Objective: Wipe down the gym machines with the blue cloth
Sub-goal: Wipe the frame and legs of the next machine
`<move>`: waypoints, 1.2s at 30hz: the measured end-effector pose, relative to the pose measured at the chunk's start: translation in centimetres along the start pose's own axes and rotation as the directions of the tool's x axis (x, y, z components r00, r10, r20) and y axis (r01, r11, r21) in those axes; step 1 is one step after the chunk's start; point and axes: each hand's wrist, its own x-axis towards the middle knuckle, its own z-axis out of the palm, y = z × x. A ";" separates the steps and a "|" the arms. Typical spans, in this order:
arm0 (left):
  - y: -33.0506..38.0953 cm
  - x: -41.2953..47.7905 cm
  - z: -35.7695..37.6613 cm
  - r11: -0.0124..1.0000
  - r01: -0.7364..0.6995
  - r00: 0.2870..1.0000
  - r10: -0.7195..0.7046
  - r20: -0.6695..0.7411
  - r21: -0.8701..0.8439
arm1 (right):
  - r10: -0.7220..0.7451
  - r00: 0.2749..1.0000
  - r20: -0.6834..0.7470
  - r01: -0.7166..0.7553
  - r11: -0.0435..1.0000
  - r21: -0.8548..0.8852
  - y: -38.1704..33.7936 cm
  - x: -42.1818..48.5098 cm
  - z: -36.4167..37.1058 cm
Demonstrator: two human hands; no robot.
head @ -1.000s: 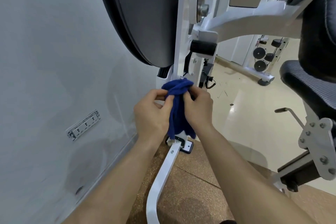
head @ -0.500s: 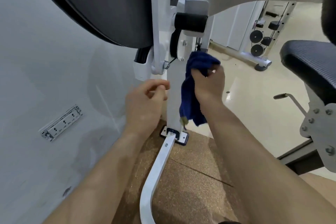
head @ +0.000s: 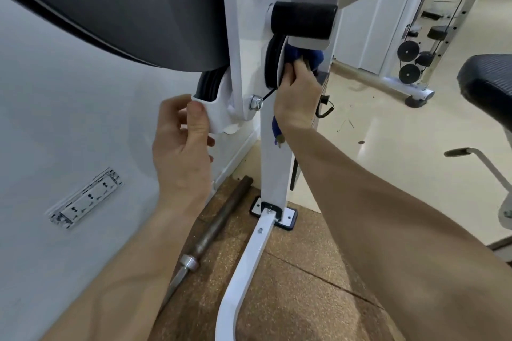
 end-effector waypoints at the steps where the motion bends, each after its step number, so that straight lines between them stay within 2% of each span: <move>1: 0.0 0.1 0.1 1.000 -0.018 1.000 0.018 0.014 0.012 | 0.009 1.000 0.021 -0.009 1.000 0.016 -0.3 0.2 -0.4; 8: -0.1 0.5 -0.4 0.998 -0.064 0.995 0.065 0.076 -0.012 | 0.029 0.999 -0.046 -0.027 0.998 0.048 -2.6 0.0 -1.9; 12: -0.4 0.9 -0.9 0.996 -0.093 0.990 0.093 0.105 -0.004 | 0.099 0.994 -0.051 -0.090 0.984 0.154 -2.6 0.7 -2.3; 17: -0.6 0.9 -0.6 0.995 -0.093 0.991 0.095 0.093 -0.017 | -0.058 0.998 -0.036 0.059 0.998 0.027 -0.7 -0.3 -0.4; 23: -0.4 0.7 -0.6 0.997 -0.080 0.993 0.082 0.088 -0.017 | -0.025 0.999 0.045 0.020 0.994 0.106 0.9 -3.2 0.4; 27: -0.3 0.6 -0.4 0.997 -0.076 0.993 0.079 0.092 -0.033 | -0.124 0.992 -0.020 0.124 0.991 0.052 -1.2 -0.3 -0.4; 32: -0.3 0.7 -0.5 0.997 -0.073 0.992 0.076 0.099 -0.034 | -0.098 0.992 -0.078 0.100 0.995 0.013 -1.5 0.9 0.4; 36: -0.2 0.6 -0.6 0.998 -0.044 0.994 0.048 0.100 -0.044 | -0.101 0.992 0.076 0.091 0.988 0.125 -0.1 -2.2 -0.4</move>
